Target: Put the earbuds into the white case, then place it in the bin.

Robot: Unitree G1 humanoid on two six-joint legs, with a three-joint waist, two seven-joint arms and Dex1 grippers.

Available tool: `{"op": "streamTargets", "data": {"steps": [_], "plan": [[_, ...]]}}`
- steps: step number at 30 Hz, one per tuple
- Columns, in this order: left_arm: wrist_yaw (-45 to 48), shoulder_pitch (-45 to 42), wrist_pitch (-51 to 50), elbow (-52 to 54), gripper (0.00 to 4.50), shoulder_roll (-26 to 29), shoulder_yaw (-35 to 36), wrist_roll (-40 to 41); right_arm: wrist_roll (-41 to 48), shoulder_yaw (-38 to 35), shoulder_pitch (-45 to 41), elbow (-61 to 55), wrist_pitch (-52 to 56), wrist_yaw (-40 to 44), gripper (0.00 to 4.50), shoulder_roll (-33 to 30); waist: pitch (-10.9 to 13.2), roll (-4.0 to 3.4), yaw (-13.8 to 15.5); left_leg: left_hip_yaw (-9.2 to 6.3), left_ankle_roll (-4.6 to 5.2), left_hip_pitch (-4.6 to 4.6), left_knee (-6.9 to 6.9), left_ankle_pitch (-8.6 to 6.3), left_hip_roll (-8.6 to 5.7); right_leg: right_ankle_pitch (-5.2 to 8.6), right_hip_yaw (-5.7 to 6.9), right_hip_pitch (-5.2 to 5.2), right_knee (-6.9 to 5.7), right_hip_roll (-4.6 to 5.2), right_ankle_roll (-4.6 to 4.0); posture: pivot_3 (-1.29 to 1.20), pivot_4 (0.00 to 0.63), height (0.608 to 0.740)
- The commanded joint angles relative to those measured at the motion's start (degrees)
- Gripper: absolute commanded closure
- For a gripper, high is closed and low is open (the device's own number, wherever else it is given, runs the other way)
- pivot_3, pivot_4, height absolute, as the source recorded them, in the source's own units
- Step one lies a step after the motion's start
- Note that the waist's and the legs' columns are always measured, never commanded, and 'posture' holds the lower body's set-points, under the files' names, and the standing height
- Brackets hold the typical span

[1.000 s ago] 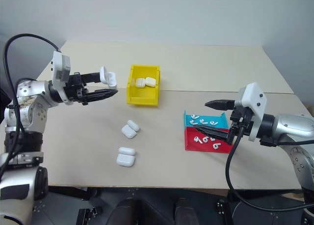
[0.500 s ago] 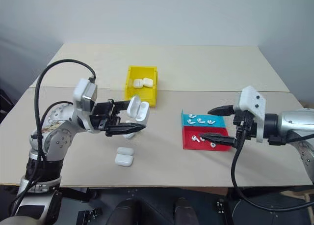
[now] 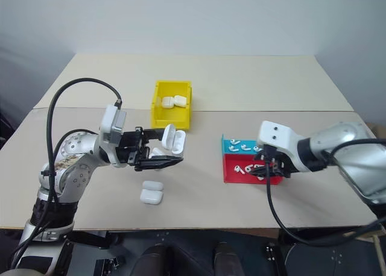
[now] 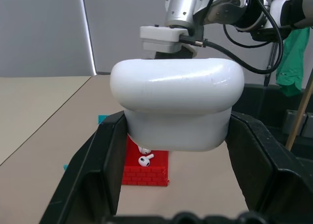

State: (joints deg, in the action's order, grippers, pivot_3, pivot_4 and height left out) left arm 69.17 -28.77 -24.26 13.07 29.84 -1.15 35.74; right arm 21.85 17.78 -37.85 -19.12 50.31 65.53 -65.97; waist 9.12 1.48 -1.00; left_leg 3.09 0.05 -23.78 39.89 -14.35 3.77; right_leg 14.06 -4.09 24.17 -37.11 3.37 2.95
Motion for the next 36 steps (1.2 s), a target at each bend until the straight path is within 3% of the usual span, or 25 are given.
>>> {"op": "streamTargets", "data": {"steps": [1, 6, 17, 36], "plan": [[-0.8, -0.4, 1.4, 2.1, 1.74, 0.2, 0.0, -0.3, -3.0, 4.3, -4.7, 1.7, 5.2, -0.4, 1.98, 3.3, 0.0, 0.0, 0.1, -0.01, 0.0, -0.01, -0.01, 0.0, 0.0, 0.0, 0.0, 0.01, 0.0, 0.0, 0.0, 0.0, 0.15, 0.74], [-2.1, -0.4, -1.0, 3.7, 1.74, 1.6, -0.2, 0.3, -6.9, 9.8, -9.0, 4.3, 12.6, -3.3, 1.98, 7.7, 0.0, 0.0, 0.6, -0.01, 0.0, -0.08, -0.01, 0.0, -0.02, 0.01, 0.03, 0.04, 0.03, 0.03, 0.0, 0.0, 0.15, 0.74], [-4.9, 0.8, -3.5, 6.3, 1.74, 2.6, -0.2, 1.1, -8.3, 11.9, -12.5, 6.7, 21.0, -6.1, 1.98, 11.4, 0.0, -0.01, 0.7, -0.01, 0.0, -0.11, -0.01, 0.0, -0.02, 0.01, 0.03, 0.08, 0.02, 0.02, -0.01, 0.0, 0.15, 0.74], [-6.6, 1.2, -4.2, 7.5, 1.74, 2.6, 0.2, 1.9, -8.9, 16.4, -13.7, 9.8, 23.0, -9.6, 1.98, 15.8, 0.0, 0.0, 0.3, -0.01, 0.0, -0.11, -0.05, 0.0, -0.02, 0.01, 0.03, 0.08, 0.05, 0.03, -0.01, 0.0, 0.15, 0.74]]}}
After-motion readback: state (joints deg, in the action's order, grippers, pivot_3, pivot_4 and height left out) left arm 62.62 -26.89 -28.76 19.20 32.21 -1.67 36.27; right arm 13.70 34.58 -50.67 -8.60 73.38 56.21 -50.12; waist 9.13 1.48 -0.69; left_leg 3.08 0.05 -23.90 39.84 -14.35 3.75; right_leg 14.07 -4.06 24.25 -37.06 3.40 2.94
